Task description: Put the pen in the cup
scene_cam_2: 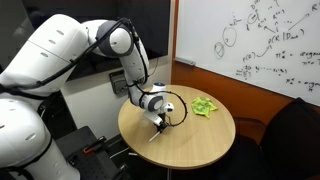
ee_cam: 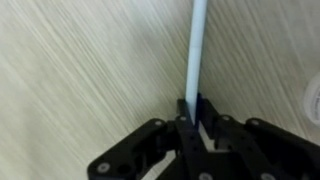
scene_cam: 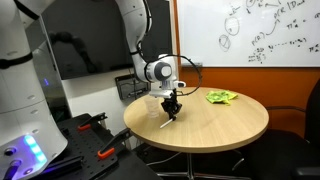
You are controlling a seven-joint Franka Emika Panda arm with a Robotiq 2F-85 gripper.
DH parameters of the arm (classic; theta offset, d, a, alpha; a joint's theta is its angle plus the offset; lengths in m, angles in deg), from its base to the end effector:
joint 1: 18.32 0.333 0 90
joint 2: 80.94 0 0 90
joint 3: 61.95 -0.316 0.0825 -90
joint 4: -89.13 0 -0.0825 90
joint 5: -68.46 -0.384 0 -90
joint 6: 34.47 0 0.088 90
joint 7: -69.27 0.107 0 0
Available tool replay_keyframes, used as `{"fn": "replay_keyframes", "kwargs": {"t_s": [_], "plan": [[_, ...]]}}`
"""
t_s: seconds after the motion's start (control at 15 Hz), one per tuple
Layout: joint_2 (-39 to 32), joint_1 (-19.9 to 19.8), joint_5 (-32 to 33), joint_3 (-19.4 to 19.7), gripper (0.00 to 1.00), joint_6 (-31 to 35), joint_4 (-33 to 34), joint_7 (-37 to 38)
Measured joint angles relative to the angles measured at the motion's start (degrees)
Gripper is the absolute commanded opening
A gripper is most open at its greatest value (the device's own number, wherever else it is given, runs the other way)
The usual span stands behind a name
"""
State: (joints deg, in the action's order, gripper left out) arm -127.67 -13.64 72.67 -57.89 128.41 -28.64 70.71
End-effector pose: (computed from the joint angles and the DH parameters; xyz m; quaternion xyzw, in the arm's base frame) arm 0.5540 0.0067 0.0330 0.9985 0.0388 -0.0133 0.0365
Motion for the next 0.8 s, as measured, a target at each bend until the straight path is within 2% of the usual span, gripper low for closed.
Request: {"fn": "replay_keyframes", "kwargs": {"t_s": [0.07,0.33,0.47,0.6,0.8], "plan": [[0.1,0.1,0.0,0.0,0.04,0.0,0.1,0.0],[0.9,-0.9,0.0,-0.2,0.04,0.6,0.4,-1.7],[3.1,-3.7,0.0,-2.5,0.04,1.0,0.1,-5.9],[6.1,-8.8,-0.2,-7.5,0.04,1.0,-0.7,-11.4],[10.4,-18.6,-2.4,-18.1,0.04,0.9,-3.9,-22.1]]}}
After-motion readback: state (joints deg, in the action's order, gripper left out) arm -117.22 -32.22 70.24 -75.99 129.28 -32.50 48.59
